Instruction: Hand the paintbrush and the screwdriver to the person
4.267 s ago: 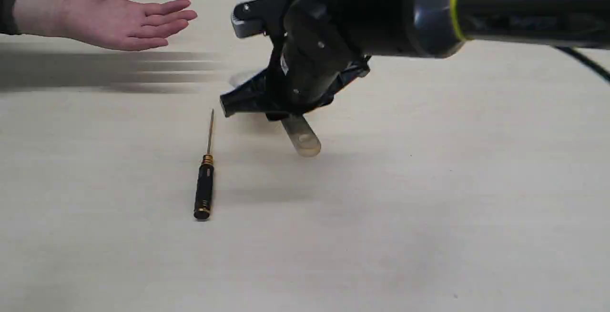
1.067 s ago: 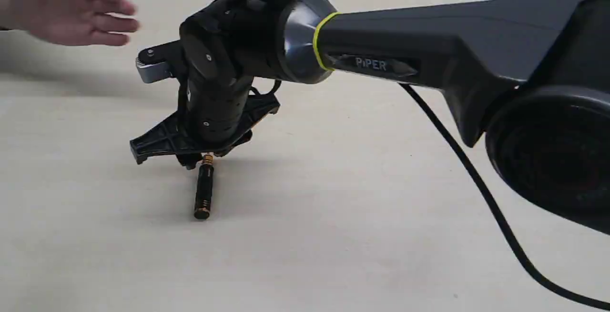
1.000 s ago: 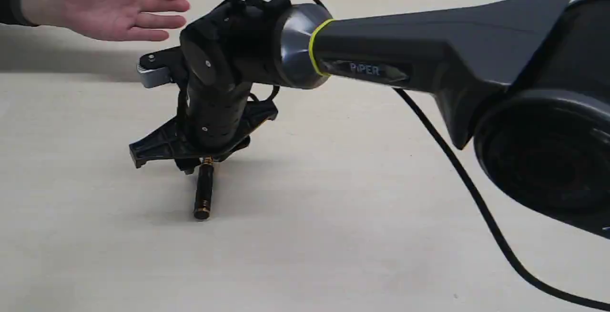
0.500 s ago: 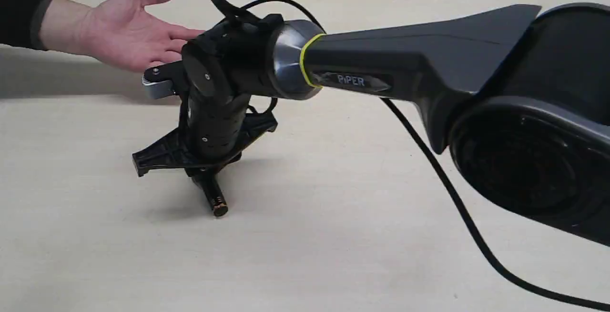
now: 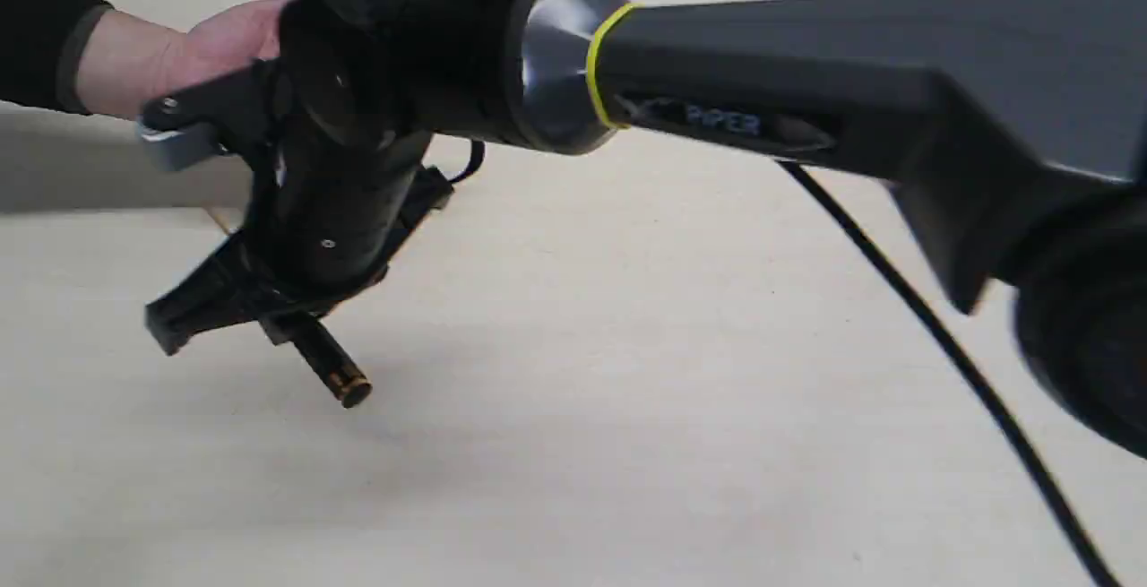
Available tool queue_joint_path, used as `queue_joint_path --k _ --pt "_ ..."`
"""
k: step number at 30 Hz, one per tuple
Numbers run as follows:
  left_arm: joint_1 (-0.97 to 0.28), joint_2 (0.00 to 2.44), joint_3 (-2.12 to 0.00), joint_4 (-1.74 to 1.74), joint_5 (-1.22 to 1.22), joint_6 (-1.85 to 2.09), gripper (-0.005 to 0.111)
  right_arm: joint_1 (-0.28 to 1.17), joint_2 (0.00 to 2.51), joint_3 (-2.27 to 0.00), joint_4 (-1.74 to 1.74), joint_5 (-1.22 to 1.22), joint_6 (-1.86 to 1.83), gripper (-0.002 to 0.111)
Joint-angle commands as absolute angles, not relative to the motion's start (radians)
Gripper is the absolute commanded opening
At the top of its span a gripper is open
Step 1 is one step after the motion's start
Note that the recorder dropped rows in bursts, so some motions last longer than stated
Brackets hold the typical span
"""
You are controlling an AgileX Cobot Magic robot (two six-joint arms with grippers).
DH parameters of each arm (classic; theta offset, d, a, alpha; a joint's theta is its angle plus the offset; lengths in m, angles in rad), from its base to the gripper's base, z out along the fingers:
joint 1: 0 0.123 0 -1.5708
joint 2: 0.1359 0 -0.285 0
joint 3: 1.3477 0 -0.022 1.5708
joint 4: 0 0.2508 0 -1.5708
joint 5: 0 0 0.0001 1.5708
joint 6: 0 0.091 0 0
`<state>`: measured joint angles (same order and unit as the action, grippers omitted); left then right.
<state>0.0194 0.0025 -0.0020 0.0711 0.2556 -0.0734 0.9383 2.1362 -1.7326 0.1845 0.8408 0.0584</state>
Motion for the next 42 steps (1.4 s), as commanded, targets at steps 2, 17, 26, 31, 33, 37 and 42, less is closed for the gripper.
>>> queue_joint_path --k 2,17,26,31,33,37,42 --pt "0.011 0.000 0.000 0.068 0.250 -0.075 0.000 0.968 2.026 -1.732 0.175 0.688 -0.019 0.004" --pt "0.011 0.000 0.000 0.075 0.248 -0.075 0.000 0.848 2.141 -1.732 0.165 0.356 0.013 0.005" --pt "0.011 0.000 0.000 0.075 0.248 -0.075 0.000 0.835 2.173 -1.732 0.163 0.460 0.000 0.044" --pt "0.011 0.000 0.000 0.075 0.248 -0.075 0.000 0.835 2.120 -1.732 0.069 0.577 0.007 0.050" --pt "0.011 0.000 0.000 0.075 0.248 -0.075 0.000 0.828 2.092 -1.732 0.016 0.624 0.069 0.045" --pt "0.011 0.000 0.000 0.075 0.248 -0.075 0.000 0.804 2.017 -1.728 -0.103 0.708 0.171 0.017" --pt "0.011 0.000 0.000 0.075 0.248 -0.075 0.000 0.803 1.886 -1.642 -0.129 0.654 0.170 0.005"
